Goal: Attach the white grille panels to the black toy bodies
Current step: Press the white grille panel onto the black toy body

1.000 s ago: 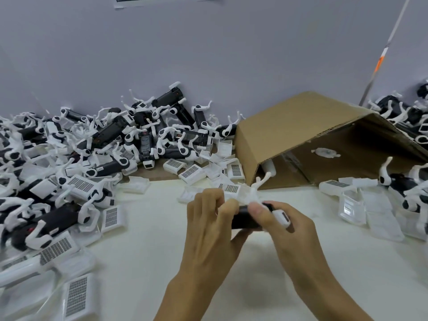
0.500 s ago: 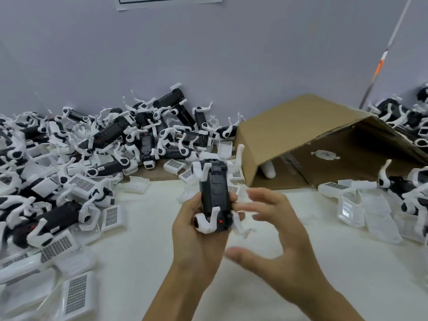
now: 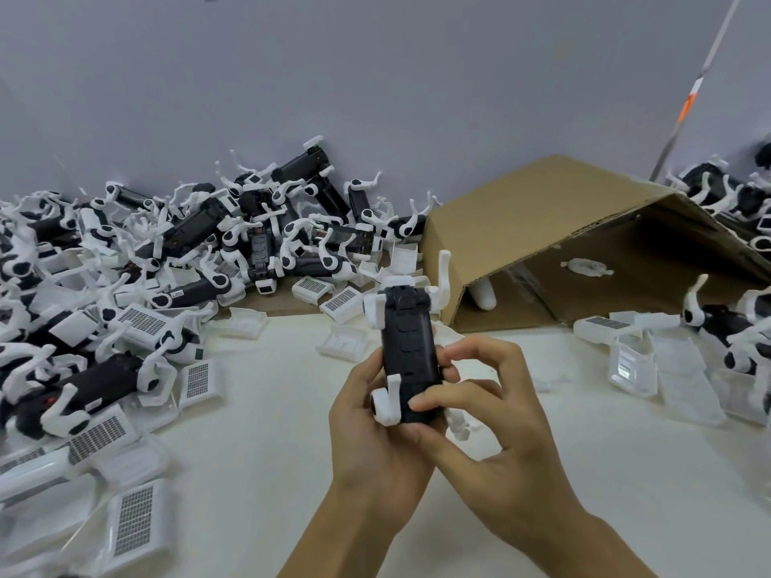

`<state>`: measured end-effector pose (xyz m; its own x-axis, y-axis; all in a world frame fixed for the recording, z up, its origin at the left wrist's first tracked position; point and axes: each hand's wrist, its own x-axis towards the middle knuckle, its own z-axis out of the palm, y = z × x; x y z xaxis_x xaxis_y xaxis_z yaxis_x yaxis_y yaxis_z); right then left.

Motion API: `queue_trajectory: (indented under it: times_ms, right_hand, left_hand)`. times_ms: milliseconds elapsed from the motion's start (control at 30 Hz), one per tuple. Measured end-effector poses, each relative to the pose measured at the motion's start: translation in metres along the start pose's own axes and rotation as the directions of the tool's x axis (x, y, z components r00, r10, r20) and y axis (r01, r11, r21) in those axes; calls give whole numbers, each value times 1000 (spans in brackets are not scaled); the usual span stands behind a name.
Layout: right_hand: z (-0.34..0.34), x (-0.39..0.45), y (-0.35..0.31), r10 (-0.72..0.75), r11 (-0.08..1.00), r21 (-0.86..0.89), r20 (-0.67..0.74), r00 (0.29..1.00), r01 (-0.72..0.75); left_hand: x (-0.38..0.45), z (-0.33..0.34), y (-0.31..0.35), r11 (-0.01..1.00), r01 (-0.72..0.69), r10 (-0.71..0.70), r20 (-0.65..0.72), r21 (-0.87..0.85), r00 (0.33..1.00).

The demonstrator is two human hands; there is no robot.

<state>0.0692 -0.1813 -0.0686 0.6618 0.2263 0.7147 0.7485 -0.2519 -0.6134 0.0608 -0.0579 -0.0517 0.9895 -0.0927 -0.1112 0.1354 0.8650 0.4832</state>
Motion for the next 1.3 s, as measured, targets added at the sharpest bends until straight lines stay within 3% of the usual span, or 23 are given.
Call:
queue_trajectory:
  times_ms: [300,967,1167,1300]
  right_hand:
    - [1,0,-1,-13,999,-32,-41,999,12]
    - [2,-1,-3,-4,998,63,-48,999,7]
    - [5,-3,-5,60,998,-31,-62,996,-62]
    - [-1,2,-9,234,965,110,35,972,-236]
  left_hand:
    - [1,-2,1,996,-49,46,47,71,998]
    - [0,0,2,1000,-16,15,71,1,997]
    - [2,-3,3,1000,-20,20,43,-4,999]
    - [5,-5,6,995,-87,89,-36,45,995]
